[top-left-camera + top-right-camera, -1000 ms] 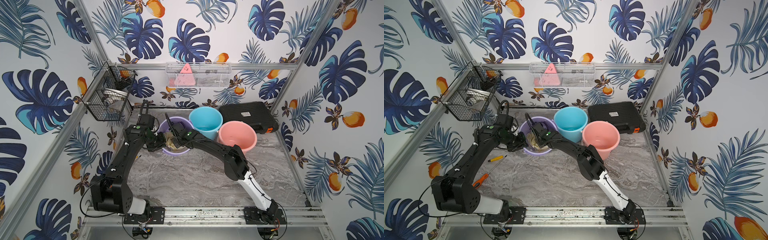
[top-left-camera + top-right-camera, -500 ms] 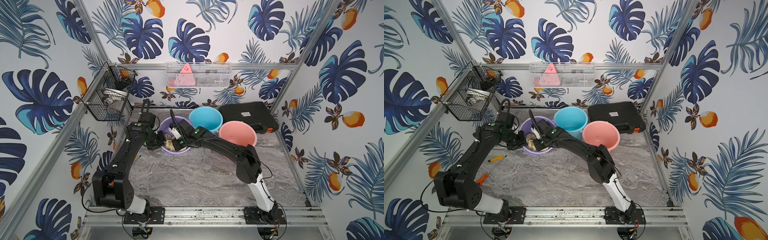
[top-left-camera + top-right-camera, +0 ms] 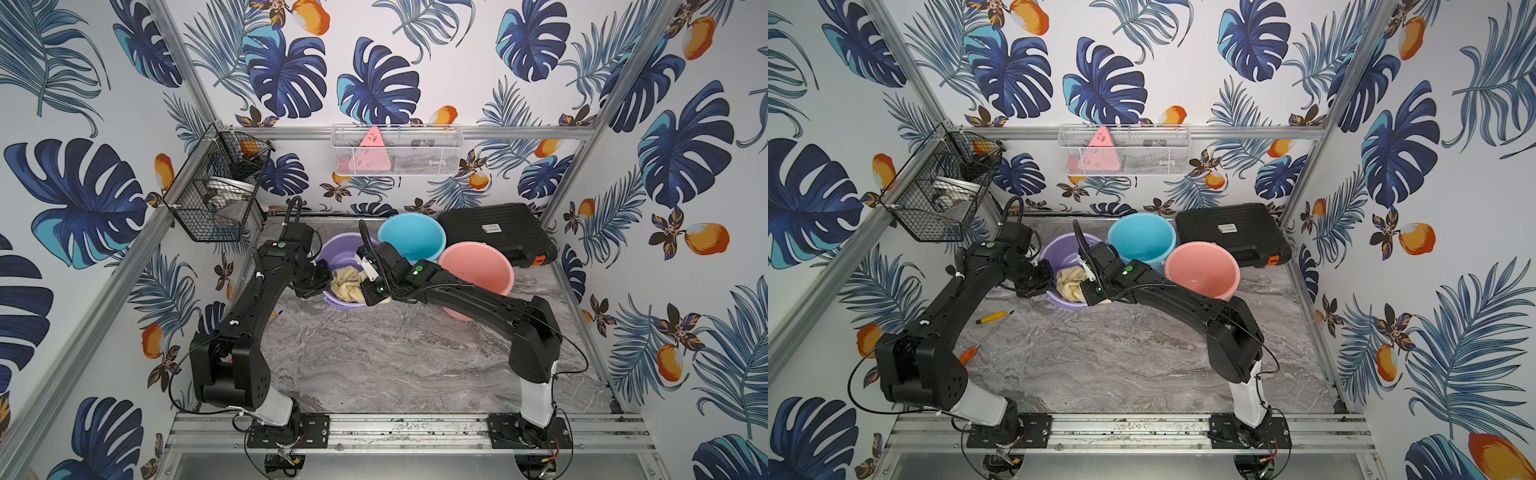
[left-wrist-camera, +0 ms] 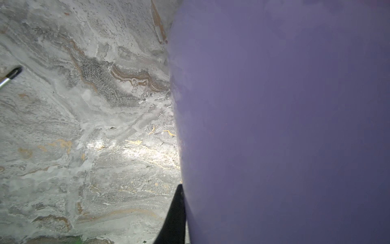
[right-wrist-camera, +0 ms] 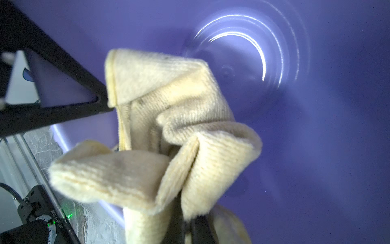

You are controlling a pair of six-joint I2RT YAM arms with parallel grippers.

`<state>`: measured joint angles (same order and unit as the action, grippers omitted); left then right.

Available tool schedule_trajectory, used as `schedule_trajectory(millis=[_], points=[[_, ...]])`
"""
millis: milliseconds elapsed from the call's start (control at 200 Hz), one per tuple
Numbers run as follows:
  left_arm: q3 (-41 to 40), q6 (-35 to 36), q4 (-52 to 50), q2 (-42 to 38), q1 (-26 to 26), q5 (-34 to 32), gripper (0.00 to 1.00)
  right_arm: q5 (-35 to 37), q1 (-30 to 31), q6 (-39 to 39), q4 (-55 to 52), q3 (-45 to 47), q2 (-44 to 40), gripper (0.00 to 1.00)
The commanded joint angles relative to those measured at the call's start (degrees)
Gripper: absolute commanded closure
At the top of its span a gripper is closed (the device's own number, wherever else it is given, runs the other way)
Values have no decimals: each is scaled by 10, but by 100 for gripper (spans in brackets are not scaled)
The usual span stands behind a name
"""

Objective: Wipe the inside of the bucket with a cloth
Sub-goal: Place the bucket at the center of the board.

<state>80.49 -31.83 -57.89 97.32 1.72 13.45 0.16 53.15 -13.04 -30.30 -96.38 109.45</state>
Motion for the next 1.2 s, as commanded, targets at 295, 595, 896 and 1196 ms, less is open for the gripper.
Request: schedule_trajectory(millis=[295,595,896,1196], points=[[22,-43,61,23,-55,45,100,114,3,-50,0,211,-267,100],[45,-62,13,37,-67,105,100,240,3,-63,-3,282,-425,100],[72,-57,-48,51,-73,94,100,262,2,-67,-6,285,-438,100],[122,-51,-78,113,-79,120,100,255,2,-76,-6,277,-428,100]])
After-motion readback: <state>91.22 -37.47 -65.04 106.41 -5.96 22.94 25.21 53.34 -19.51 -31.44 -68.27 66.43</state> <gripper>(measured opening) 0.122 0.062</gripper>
